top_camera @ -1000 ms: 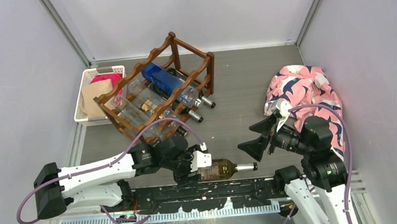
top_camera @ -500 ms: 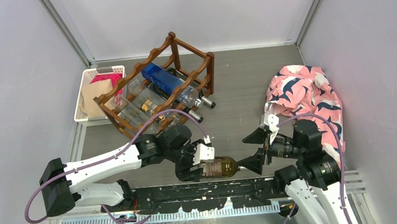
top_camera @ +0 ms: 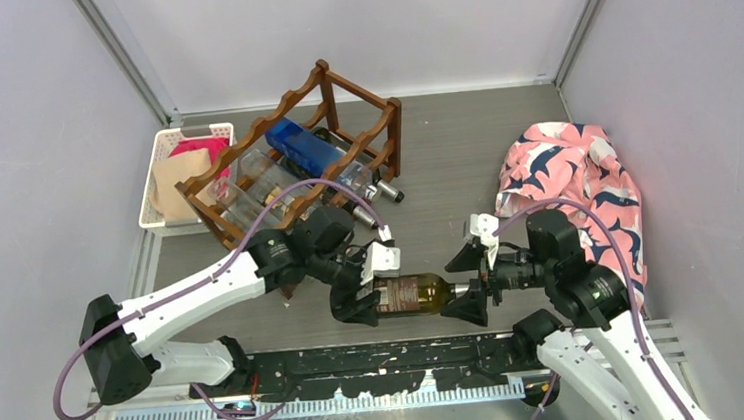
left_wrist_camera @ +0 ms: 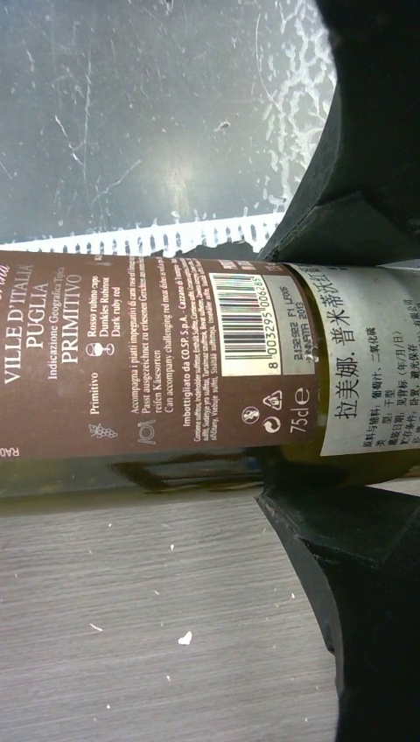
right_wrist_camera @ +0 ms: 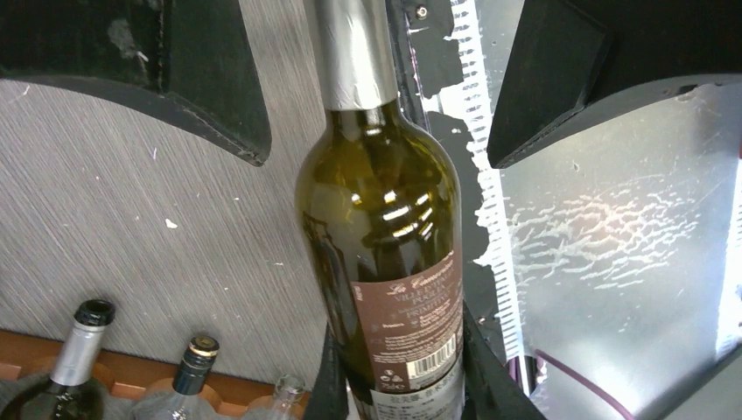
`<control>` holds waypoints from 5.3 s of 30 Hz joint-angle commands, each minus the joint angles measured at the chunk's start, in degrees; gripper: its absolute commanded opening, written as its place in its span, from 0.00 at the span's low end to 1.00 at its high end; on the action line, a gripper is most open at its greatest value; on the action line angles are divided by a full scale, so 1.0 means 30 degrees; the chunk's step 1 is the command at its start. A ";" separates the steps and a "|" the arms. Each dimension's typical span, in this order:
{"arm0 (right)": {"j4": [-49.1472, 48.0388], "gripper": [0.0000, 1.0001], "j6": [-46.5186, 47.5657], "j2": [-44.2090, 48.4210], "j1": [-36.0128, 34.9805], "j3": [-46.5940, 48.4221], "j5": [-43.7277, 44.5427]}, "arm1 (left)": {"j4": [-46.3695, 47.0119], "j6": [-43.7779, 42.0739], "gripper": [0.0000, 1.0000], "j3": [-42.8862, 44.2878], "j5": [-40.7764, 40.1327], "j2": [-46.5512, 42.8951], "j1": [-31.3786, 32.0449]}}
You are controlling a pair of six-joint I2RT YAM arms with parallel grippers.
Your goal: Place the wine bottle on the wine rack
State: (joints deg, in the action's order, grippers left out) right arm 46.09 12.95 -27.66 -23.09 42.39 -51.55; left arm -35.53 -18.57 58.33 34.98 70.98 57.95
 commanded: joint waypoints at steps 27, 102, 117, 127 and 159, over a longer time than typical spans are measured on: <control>0.2715 0.96 0.4269 -0.2734 -0.4613 0.3477 0.5471 | -0.2291 -0.2458 0.00 0.3667 0.4103 0.1431 -0.1534; 0.2827 0.01 0.1294 -0.0242 -0.6162 0.3005 0.6971 | -0.0514 -0.1991 0.94 0.3666 0.3587 0.0228 -0.1593; 0.2075 0.01 0.0141 0.1651 -0.6189 0.2453 1.1371 | 0.3033 0.2363 1.00 0.4688 -0.0768 -0.3961 -0.1662; 0.1872 0.01 0.0332 0.1369 -0.6172 0.3735 1.6064 | 0.1712 0.3552 1.00 0.5575 -0.5774 -0.4134 -0.3332; -0.4799 0.01 -0.1051 -0.6756 0.2464 0.6588 1.1189 | 0.4527 0.0886 1.00 0.2010 -1.0614 -0.6035 -0.4922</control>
State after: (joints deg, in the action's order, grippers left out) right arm 46.19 12.01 -48.21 -15.88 58.67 -7.99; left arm -27.11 -15.46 65.49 4.51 54.74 43.83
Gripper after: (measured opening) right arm 0.410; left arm 0.995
